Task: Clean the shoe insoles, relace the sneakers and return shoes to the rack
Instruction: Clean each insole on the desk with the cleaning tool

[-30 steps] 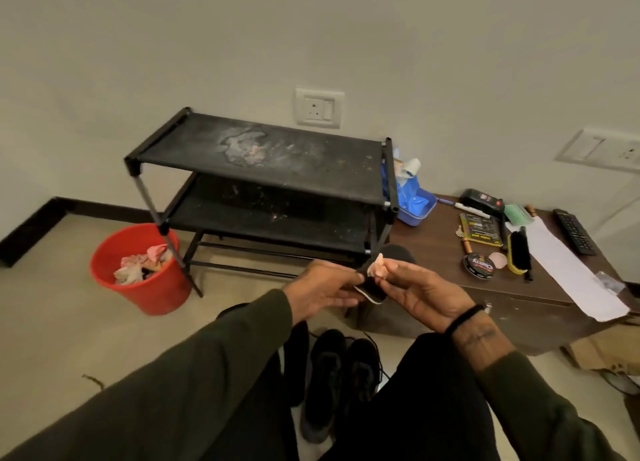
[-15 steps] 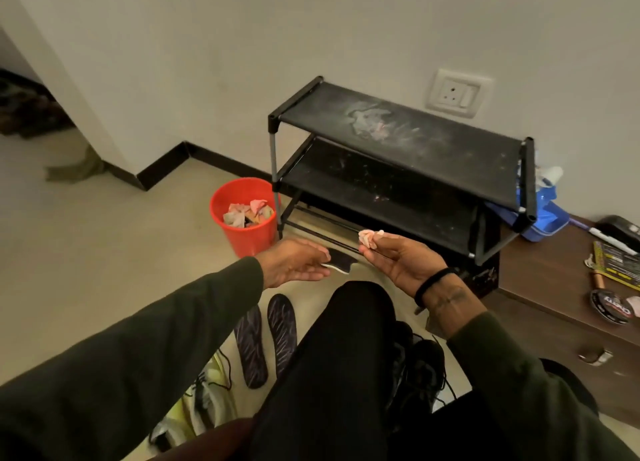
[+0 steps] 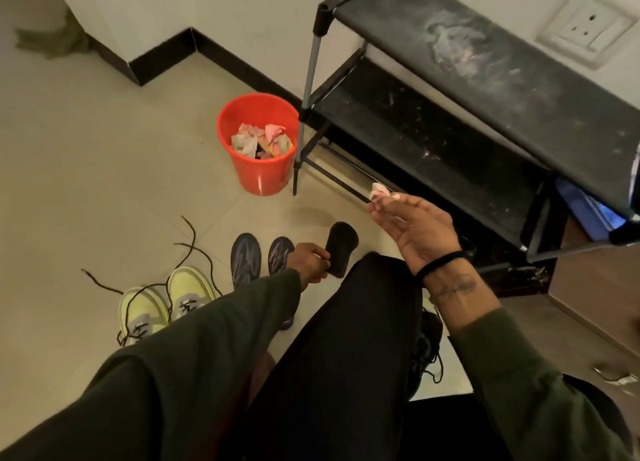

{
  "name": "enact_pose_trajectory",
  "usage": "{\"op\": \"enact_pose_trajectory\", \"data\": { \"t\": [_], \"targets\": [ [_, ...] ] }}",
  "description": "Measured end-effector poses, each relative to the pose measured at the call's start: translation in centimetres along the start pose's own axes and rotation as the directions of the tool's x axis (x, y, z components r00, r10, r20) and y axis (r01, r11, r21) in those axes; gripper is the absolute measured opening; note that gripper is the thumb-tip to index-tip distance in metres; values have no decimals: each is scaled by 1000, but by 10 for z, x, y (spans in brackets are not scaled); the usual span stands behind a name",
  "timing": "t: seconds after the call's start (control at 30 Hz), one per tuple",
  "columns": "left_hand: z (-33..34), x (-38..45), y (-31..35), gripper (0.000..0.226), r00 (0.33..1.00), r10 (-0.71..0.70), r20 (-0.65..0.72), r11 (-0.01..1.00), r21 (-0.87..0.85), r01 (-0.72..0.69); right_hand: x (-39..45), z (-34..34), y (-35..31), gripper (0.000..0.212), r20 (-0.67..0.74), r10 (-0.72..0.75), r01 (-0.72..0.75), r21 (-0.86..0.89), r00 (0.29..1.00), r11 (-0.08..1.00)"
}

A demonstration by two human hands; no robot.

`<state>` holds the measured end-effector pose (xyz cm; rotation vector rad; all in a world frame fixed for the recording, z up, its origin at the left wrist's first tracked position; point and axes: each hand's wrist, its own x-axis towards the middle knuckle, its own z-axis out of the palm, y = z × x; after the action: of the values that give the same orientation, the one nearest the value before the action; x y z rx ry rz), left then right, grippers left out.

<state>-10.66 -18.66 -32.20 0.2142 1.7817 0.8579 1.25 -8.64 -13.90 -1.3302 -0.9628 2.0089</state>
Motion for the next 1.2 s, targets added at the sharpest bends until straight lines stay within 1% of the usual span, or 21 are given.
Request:
{"op": "enact_pose_trajectory", "data": {
  "t": [0.13, 0.2, 0.3, 0.4, 0.47, 0.53, 0.6, 0.67, 0.73, 0.8, 0.87, 0.9, 0.93, 0.97, 1.0, 1.03, 1.1, 1.13, 1.17, 1.2],
  "targets": [
    [18, 21, -11, 13, 998, -65, 11, 997, -34, 65, 13, -17, -4, 47, -36, -1, 0, -15, 999, 1000],
    [23, 28, -10, 17, 995, -88, 41, 996, -20, 88, 17, -24, -3, 46, -45, 13, -14, -23, 999, 1000],
    [26, 38, -3, 28, 987, -106, 120, 993, 72, 98, 21, -34, 2, 48, -79, 42, -42, 6, 996, 999],
    [26, 46, 3, 36, 986, -114, 124, 973, 214, 86, 18, -43, 6, 48, -100, 61, -58, 37, 993, 998],
    [26, 48, 6, 36, 988, -104, 116, 953, 294, 65, 15, -47, 8, 47, -106, 80, -73, 68, 991, 995],
    [30, 50, 6, 31, 989, -104, 104, 945, 320, 66, 12, -53, 10, 46, -118, 88, -77, 95, 989, 992],
    [31, 47, 8, 26, 989, -123, 79, 946, 310, 93, 8, -59, 8, 46, -129, 70, -60, 87, 989, 994],
    [29, 42, 12, 27, 987, -142, 74, 950, 292, 114, 1, -64, 3, 45, -125, 59, -51, 61, 990, 997],
    [26, 34, 26, 27, 989, -127, 80, 965, 242, 105, -9, -71, -2, 45, -122, 52, -44, 66, 991, 997],
    [27, 22, 52, 23, 995, -48, 82, 988, 147, 36, -21, -80, -9, 43, -137, 38, -27, 83, 990, 996],
    [32, 1, 87, 27, 987, 96, 125, 995, -8, -96, -34, -91, -14, 33, -162, 18, -2, 101, 987, 995],
    [35, -14, 106, 31, 972, 174, 161, 984, -56, -167, -40, -98, -16, 27, -175, 8, 12, 113, 984, 994],
    [40, -34, 126, 34, 945, 250, 211, 968, -62, -243, -48, -106, -17, 22, -193, -5, 29, 120, 981, 992],
    [46, -56, 145, 38, 910, 314, 272, 948, -42, -315, -55, -114, -18, 20, -207, -17, 44, 129, 978, 991],
    [53, -77, 161, 42, 870, 347, 349, 931, -13, -366, -62, -121, -18, 21, -224, -28, 60, 135, 974, 989],
    [62, -102, 173, 47, 831, 350, 432, 916, 25, -399, -71, -129, -18, 23, -242, -45, 82, 146, 969, 986],
    [81, -145, 181, 57, 765, 292, 575, 898, 109, -425, -90, -146, -15, 22, -274, -108, 152, 145, 956, 978],
    [93, -164, 177, 58, 740, 266, 618, 886, 146, -440, -100, -153, -13, 22, -291, -156, 199, 127, 944, 972],
    [104, -177, 170, 55, 724, 265, 637, 874, 159, -460, -108, -160, -10, 26, -308, -206, 248, 101, 929, 964],
    [117, -191, 159, 48, 713, 294, 636, 861, 148, -487, -118, -167, -6, 35, -326, -255, 294, 75, 910, 953]
  ]
}}
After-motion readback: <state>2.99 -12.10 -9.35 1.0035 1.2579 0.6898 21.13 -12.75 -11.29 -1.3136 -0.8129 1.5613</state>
